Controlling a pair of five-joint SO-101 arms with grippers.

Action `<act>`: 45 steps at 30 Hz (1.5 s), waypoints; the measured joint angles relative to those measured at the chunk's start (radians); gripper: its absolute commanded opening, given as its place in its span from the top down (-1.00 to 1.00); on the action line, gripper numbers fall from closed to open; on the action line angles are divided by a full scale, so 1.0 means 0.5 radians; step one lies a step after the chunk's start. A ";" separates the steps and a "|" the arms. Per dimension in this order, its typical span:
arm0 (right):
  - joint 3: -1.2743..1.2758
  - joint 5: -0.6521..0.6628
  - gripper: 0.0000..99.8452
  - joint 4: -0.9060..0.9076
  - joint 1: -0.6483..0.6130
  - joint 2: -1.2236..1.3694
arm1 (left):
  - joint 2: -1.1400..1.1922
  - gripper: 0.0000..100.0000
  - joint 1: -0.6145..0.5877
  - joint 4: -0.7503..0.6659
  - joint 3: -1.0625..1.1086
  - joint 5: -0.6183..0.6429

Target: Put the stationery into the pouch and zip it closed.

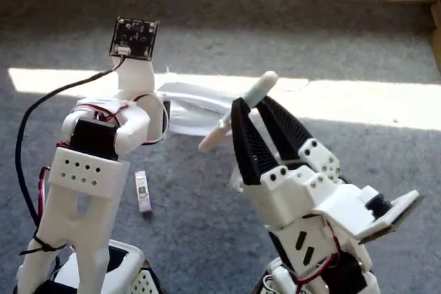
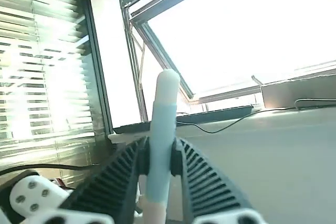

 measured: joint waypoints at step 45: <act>0.690 0.295 0.91 -1.274 -0.006 0.571 | 0.006 0.98 0.006 0.003 0.101 0.003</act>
